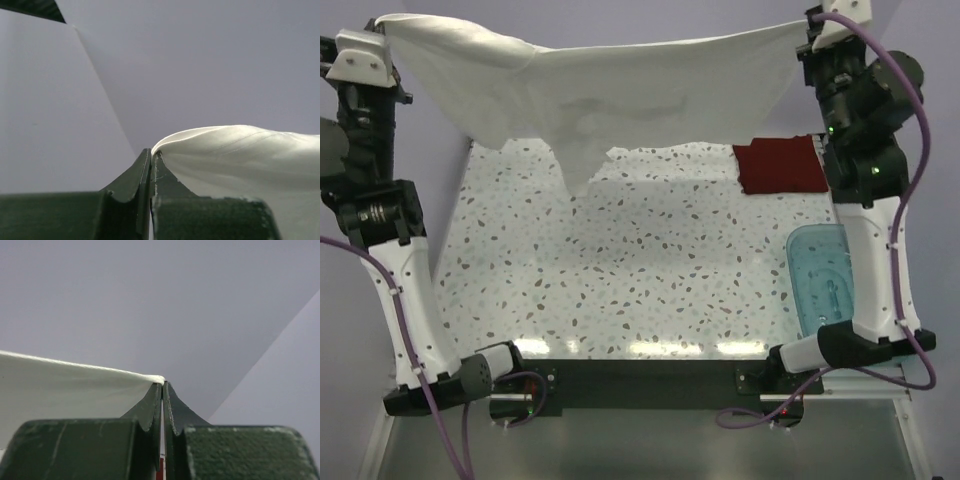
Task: Fold and stack the t-shirts
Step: Flatten the tshirt out
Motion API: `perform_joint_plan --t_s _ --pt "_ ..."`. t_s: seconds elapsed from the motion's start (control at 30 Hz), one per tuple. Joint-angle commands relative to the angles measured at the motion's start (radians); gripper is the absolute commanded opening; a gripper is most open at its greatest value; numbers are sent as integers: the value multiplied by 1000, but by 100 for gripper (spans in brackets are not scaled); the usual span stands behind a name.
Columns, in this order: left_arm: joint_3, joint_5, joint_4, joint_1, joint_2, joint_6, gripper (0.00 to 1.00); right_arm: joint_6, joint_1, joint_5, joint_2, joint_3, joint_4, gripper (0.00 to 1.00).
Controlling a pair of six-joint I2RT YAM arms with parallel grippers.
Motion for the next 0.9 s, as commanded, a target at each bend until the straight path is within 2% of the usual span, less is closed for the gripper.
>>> perform_joint_plan --t_s 0.0,0.13,0.3,0.4,0.53,0.63,0.8,0.87 --pt "-101 -187 198 9 -98 68 0 -12 -6 8 -126 -40 110 0" --pt "-187 -300 344 9 -245 141 0 -27 -6 -15 -252 -107 156 0" --pt "-156 -325 333 10 -287 223 0 -130 -4 -16 -317 -116 196 0" --pt "-137 -290 289 9 -275 282 0 -194 -6 -24 -279 -110 192 0" --pt "-104 -212 67 10 -194 338 0 -249 -6 -68 -194 -160 165 0" --pt "-215 -163 -57 9 -172 352 0 -283 -6 -99 -137 -260 159 0" --pt "-449 66 -162 1 -163 350 0 -294 -4 -182 -32 -441 153 0" --pt "-544 75 -190 -51 -124 352 0 -301 -4 -211 10 -515 171 0"
